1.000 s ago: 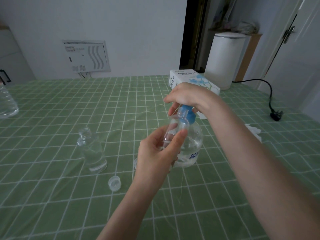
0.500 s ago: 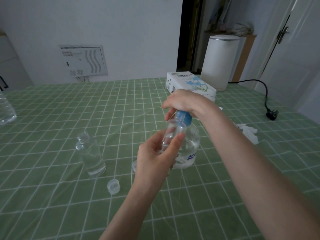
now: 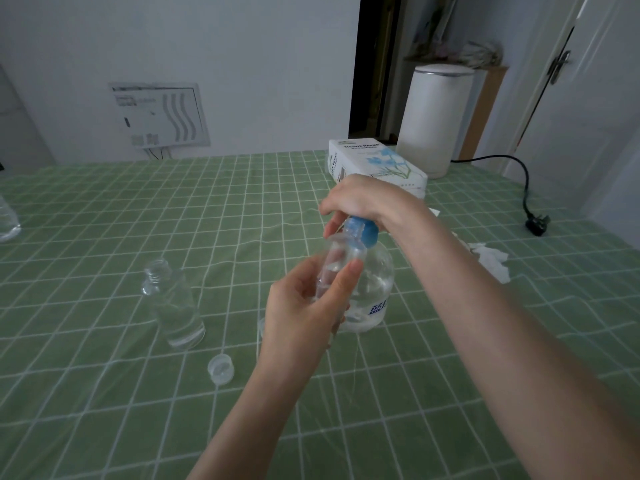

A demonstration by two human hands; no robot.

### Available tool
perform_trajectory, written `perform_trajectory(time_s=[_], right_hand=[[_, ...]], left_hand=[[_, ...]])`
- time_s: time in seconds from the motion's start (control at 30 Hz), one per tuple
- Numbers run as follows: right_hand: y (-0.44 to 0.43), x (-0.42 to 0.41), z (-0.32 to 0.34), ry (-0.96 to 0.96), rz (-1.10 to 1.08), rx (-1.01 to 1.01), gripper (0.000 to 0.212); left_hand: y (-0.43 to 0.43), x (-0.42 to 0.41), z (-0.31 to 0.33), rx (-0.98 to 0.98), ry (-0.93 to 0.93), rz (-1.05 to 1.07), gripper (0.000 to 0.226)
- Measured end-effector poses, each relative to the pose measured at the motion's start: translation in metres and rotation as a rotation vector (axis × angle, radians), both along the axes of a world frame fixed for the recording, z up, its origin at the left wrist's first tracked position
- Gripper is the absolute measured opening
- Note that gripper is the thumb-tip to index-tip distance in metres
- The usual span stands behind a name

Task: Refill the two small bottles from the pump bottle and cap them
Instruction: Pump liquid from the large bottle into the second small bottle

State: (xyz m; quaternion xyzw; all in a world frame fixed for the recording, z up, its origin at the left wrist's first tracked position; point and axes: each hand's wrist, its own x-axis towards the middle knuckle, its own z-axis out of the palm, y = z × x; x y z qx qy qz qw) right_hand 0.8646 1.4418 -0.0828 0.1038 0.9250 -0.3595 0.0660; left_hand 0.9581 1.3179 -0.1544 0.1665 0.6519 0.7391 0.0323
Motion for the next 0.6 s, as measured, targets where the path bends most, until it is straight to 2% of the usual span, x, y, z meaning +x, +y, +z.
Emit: perform_trajectory(time_s=[0.33,0.6], right_hand=[[-0.001,0.004,0.012,0.003,0.018,0.087,0.032],[-0.001,0.003,0.009,0.004,0.009,0.047,0.033]], left_hand=[[0.0,0.0,0.001,0.028,-0.002,-0.009,0.026],[0.0,-0.001,0.001,0.019,-0.008,-0.003,0.029]])
